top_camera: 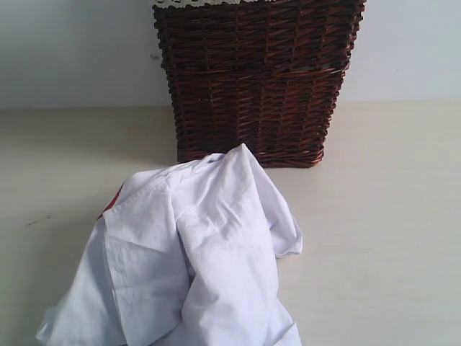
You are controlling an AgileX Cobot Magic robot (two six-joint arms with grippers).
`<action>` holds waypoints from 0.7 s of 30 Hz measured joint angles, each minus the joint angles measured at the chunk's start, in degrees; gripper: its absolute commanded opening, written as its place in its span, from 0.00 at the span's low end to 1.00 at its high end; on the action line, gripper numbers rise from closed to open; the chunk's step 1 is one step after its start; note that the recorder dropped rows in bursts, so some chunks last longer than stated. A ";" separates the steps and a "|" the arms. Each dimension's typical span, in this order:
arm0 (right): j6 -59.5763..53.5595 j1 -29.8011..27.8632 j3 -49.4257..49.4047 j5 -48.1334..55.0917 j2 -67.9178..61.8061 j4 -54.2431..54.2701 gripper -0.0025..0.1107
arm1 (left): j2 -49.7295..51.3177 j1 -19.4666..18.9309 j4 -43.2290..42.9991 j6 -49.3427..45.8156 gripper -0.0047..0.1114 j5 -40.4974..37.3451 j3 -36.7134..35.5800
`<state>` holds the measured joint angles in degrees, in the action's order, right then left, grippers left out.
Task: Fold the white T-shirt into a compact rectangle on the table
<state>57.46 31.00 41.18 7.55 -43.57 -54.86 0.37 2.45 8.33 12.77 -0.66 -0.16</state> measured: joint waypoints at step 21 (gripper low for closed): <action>-0.34 0.00 0.00 0.42 0.00 0.78 0.02 | 26.37 28.74 2.78 -3.76 0.47 -3.03 17.91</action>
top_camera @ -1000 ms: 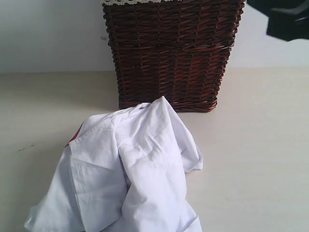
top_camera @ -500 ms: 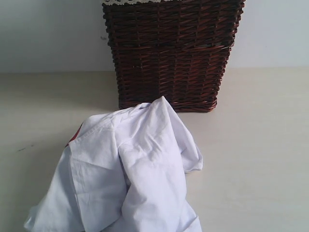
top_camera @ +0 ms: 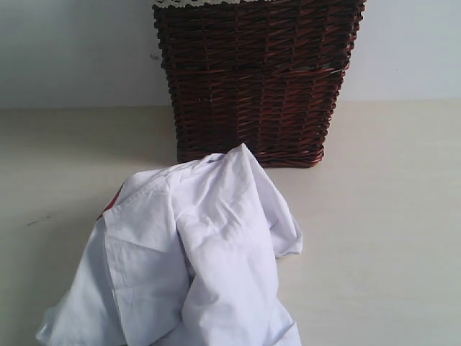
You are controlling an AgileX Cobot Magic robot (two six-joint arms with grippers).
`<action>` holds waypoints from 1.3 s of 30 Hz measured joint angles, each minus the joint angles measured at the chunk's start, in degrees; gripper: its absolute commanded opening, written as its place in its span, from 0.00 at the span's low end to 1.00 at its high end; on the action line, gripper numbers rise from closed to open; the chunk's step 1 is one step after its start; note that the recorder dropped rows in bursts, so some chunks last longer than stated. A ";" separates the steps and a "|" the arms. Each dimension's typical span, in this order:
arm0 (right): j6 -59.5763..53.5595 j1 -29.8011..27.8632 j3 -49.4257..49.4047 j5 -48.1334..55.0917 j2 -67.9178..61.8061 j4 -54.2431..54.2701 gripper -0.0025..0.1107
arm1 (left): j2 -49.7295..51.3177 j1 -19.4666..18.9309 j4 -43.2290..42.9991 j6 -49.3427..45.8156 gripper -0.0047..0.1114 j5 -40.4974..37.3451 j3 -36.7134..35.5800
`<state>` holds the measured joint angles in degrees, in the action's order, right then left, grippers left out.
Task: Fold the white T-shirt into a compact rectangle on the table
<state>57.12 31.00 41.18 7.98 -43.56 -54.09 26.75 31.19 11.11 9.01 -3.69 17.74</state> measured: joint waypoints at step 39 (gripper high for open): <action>-1.19 0.00 0.00 0.74 0.00 0.00 0.02 | 52.93 12.36 6.34 1.99 0.59 18.03 1.62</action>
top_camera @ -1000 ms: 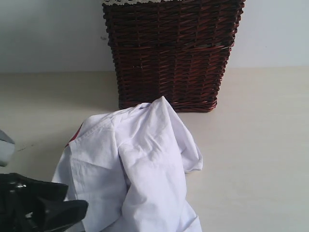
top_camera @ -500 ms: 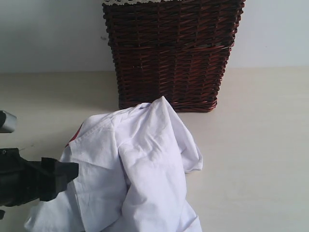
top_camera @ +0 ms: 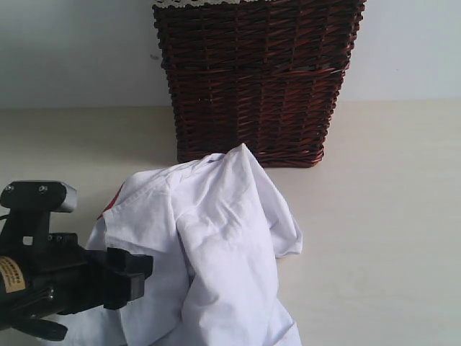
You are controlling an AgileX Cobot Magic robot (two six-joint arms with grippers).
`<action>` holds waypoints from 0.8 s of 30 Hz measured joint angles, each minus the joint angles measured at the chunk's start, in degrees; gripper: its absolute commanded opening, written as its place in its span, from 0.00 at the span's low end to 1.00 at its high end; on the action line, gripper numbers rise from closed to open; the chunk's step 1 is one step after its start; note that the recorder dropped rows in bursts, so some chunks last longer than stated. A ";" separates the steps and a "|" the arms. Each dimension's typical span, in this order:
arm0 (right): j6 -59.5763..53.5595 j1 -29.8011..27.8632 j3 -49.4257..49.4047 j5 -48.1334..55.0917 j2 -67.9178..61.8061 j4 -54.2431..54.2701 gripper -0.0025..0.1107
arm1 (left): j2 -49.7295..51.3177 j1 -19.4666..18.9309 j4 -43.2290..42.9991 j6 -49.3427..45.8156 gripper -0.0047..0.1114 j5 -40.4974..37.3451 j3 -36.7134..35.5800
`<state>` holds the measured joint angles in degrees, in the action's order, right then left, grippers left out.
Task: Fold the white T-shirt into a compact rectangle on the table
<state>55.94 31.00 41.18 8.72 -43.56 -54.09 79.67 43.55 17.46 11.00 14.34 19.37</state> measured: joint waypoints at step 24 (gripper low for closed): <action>0.00 0.00 0.00 0.43 0.00 0.00 0.02 | 4.04 0.02 -12.72 8.79 0.04 2.18 1.78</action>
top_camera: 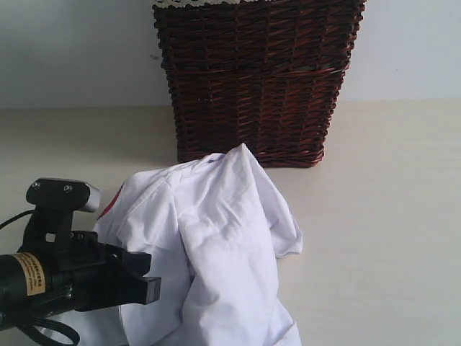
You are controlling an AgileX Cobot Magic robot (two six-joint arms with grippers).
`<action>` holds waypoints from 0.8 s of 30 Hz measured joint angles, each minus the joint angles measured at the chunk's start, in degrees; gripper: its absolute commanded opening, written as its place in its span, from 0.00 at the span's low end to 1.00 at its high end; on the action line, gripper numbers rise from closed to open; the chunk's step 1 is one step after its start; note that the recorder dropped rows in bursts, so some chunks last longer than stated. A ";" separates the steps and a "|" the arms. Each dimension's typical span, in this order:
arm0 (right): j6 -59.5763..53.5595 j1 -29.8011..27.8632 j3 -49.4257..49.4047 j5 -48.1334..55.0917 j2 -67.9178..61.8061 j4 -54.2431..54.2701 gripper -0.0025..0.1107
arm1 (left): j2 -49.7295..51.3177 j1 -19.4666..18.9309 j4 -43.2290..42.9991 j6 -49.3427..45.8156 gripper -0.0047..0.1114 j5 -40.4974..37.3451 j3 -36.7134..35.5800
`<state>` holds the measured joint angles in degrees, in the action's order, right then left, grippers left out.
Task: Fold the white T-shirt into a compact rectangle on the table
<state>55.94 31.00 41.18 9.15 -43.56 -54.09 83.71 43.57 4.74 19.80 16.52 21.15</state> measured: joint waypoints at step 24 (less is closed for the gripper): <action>-2.50 1.41 0.11 -10.65 -0.15 1.00 0.13 | -18.71 -5.39 -26.81 -26.86 0.04 -83.87 51.15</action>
<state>53.44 32.41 41.29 -1.51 -43.72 -53.09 65.01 38.18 -22.07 -7.07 -67.35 72.29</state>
